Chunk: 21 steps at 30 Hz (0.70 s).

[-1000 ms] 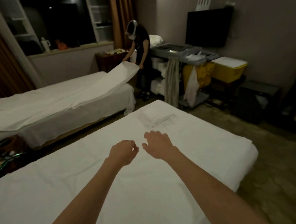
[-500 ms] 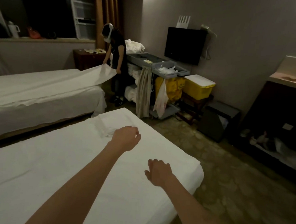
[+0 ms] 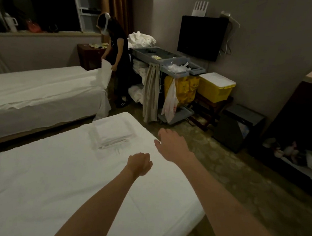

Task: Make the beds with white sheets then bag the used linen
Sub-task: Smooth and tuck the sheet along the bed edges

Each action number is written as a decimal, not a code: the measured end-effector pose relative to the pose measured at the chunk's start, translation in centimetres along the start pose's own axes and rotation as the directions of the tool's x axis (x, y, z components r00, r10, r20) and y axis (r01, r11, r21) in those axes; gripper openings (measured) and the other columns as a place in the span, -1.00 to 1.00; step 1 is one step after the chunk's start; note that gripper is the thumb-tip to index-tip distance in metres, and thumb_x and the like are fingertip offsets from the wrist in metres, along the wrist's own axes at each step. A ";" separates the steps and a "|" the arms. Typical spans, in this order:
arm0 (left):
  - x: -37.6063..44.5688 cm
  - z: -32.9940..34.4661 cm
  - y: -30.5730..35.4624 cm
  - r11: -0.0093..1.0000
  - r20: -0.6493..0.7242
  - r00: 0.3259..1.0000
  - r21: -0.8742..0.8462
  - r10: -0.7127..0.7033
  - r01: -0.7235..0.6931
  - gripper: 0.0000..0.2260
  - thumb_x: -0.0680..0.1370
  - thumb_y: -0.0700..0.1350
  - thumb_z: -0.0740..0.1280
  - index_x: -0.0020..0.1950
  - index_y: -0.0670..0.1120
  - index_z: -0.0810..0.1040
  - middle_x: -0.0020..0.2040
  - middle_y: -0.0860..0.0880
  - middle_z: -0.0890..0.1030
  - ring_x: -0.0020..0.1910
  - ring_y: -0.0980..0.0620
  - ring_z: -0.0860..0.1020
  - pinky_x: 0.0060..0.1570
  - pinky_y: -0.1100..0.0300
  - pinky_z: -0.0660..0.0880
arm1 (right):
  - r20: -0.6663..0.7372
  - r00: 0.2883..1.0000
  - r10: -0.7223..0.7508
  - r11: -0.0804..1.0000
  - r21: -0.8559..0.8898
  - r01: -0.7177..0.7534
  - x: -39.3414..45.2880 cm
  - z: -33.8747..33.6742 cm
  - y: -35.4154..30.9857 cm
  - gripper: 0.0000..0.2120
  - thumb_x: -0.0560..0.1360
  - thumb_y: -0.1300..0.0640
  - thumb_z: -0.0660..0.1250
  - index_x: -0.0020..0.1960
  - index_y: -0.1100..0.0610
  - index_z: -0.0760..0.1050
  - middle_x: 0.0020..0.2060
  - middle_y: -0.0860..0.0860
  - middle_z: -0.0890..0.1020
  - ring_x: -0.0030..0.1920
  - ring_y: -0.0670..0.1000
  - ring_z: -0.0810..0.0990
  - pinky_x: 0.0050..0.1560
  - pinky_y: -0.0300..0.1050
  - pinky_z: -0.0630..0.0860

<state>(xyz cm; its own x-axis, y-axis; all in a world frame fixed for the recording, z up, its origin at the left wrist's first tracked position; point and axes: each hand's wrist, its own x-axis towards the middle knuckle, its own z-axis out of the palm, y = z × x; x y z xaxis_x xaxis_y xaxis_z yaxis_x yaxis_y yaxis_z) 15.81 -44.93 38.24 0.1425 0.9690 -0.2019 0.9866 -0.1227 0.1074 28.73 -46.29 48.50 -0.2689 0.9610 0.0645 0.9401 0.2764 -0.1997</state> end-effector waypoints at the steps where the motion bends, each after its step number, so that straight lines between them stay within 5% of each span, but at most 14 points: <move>1: 1.2 -0.2 0.5 1.000 -0.002 1.000 -0.009 -0.001 0.001 -0.64 0.66 0.03 0.06 0.30 -0.15 0.46 0.25 -0.15 0.55 0.19 -0.15 0.53 0.15 0.02 0.44 | -0.011 1.000 0.003 1.000 0.008 -0.003 1.2 -0.5 1.1 -0.68 0.64 -0.04 0.09 0.28 0.14 0.32 0.18 0.06 0.47 0.14 0.05 0.46 0.18 0.01 0.44; 6: 6.0 -1.1 3.5 0.998 -0.012 0.998 0.009 -0.070 0.070 -0.65 0.66 0.04 0.05 0.28 -0.13 0.47 0.19 -0.12 0.57 0.14 -0.11 0.55 0.13 0.06 0.43 | 0.040 0.999 0.016 1.000 -0.013 -0.016 4.9 1.3 7.9 -0.68 0.64 -0.05 0.09 0.27 0.13 0.33 0.18 0.04 0.48 0.15 0.05 0.47 0.19 -0.02 0.41; 14: 14.1 -3.1 10.1 0.974 -0.104 0.971 -0.093 -0.215 0.206 -0.65 0.67 0.04 0.07 0.34 -0.11 0.43 0.27 -0.11 0.53 0.20 -0.11 0.51 0.21 0.03 0.42 | 0.335 0.941 -0.058 0.987 -0.121 0.104 6.9 7.5 22.4 -0.61 0.64 -0.11 0.03 0.29 0.14 0.32 0.22 0.06 0.49 0.20 0.07 0.48 0.21 -0.02 0.40; 21: 19.0 -8.7 15.2 0.932 -0.358 0.861 -0.150 -0.361 0.329 -0.69 0.67 0.00 0.06 0.30 -0.11 0.44 0.22 -0.10 0.53 0.14 -0.08 0.51 0.12 0.03 0.42 | 0.451 0.874 -0.180 0.954 -0.135 0.266 11.6 8.0 29.5 -0.57 0.65 -0.12 0.00 0.36 0.15 0.29 0.28 0.08 0.46 0.27 0.11 0.46 0.26 0.01 0.40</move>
<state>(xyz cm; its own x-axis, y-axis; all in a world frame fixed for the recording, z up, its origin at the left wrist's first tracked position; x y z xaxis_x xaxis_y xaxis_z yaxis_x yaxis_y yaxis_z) 32.84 -26.50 44.49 -0.2622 0.9554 0.1361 0.9549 0.2365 0.1793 51.67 -26.93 35.51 -0.4992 0.7935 -0.3481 0.8539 0.5188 -0.0418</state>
